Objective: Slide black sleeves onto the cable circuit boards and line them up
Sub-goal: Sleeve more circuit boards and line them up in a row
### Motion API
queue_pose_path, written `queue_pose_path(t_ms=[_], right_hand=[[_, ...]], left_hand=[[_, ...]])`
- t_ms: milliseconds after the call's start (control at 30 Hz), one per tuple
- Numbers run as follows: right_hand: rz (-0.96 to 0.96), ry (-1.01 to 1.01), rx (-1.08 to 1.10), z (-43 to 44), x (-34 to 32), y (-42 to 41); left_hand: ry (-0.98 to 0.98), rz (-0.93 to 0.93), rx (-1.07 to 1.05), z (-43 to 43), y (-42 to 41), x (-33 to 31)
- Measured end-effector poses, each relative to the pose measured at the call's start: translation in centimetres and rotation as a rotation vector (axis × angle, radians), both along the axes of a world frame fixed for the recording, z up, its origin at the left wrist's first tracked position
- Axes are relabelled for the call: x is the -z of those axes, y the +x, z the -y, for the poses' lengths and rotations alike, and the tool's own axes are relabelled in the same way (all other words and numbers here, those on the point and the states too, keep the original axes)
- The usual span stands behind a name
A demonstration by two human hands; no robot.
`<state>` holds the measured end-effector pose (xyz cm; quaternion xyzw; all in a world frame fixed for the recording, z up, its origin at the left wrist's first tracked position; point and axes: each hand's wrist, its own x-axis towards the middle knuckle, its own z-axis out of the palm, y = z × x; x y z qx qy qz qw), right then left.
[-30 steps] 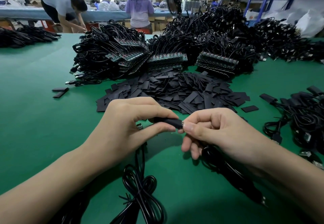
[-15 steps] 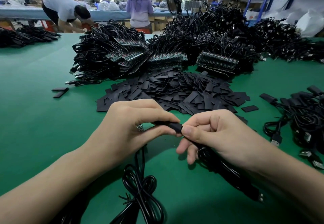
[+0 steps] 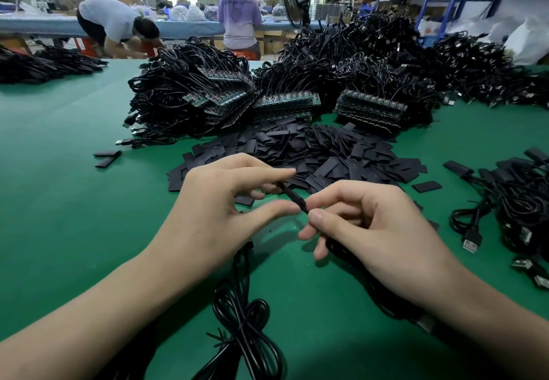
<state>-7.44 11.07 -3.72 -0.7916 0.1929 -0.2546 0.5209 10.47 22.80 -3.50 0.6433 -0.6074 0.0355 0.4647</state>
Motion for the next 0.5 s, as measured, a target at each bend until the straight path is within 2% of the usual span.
queue_pose_path(t_ms=[233,500], right_hand=[[0.018,-0.163,0.032,-0.41,0.03,-0.09],[0.033,-0.148,0.027,-0.48,0.05,-0.01]], left_hand=[[-0.015,-0.036,0.018,0.01,-0.55,-0.12],[-0.01,-0.131,0.061,0.01,-0.84,-0.19]])
